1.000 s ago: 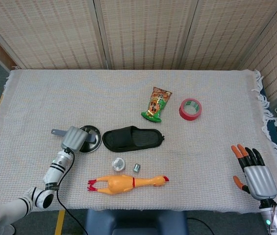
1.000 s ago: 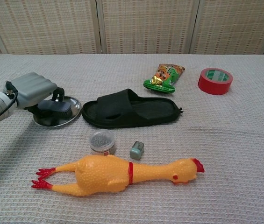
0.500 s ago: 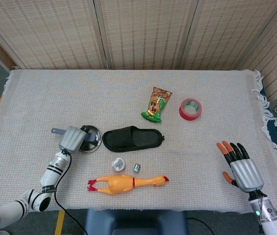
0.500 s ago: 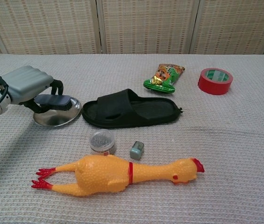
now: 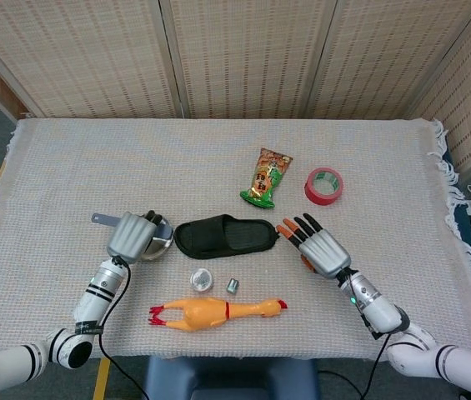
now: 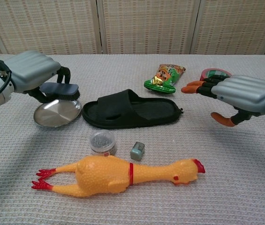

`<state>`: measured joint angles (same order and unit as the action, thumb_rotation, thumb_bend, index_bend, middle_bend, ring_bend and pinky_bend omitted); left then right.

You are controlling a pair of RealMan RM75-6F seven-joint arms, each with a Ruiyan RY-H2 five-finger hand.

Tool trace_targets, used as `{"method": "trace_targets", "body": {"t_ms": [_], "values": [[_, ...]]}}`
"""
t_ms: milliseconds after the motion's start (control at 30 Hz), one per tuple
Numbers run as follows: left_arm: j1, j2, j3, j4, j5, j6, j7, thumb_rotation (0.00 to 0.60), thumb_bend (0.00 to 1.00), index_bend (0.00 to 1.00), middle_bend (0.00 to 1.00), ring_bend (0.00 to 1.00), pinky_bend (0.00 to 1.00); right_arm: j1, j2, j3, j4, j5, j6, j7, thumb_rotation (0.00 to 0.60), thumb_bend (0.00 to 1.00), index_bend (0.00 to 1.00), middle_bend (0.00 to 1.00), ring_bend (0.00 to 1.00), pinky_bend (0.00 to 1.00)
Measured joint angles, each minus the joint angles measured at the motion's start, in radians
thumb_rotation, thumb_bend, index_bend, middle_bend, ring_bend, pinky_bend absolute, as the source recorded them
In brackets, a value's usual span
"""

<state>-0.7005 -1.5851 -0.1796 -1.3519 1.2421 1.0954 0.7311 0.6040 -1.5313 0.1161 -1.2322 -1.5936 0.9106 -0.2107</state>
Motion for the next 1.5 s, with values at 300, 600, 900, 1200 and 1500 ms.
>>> {"method": "trace_targets", "body": {"t_ms": [300,600,900,1200,1500], "values": [[-0.040,-0.020,-0.032,-0.038,-0.086,-0.012,0.072,0.600,0.41,0.66,0.73,0.73,1.00,0.098,-0.155,-0.010,0.167,0.021,-0.103,0.013,0.600,0.63,0.10,0.00,0.00,0.00],[-0.073,-0.059,-0.035,-0.051,-0.087,-0.002,0.079,0.600,0.41,0.66,0.73,0.73,1.00,0.141,-0.232,-0.050,0.266,0.022,-0.123,-0.009,0.600,0.70,0.15,0.00,0.00,0.01],[-0.111,-0.132,-0.028,-0.026,-0.073,-0.003,0.088,0.600,0.42,0.66,0.73,0.73,1.00,0.157,-0.239,-0.060,0.256,0.045,-0.129,-0.053,0.600,0.70,0.15,0.00,0.00,0.01],[-0.150,-0.207,-0.020,0.097,-0.060,-0.022,0.086,0.600,0.45,0.66,0.73,0.73,1.00,0.163,-0.227,-0.069,0.230,0.062,-0.121,-0.065,0.600,0.70,0.15,0.00,0.00,0.01],[-0.150,-0.209,-0.020,0.153,-0.066,-0.027,0.054,0.600,0.45,0.66,0.73,0.73,1.00,0.167,-0.215,-0.076,0.219,0.075,-0.114,-0.068,0.600,0.70,0.15,0.00,0.00,0.01]]}}
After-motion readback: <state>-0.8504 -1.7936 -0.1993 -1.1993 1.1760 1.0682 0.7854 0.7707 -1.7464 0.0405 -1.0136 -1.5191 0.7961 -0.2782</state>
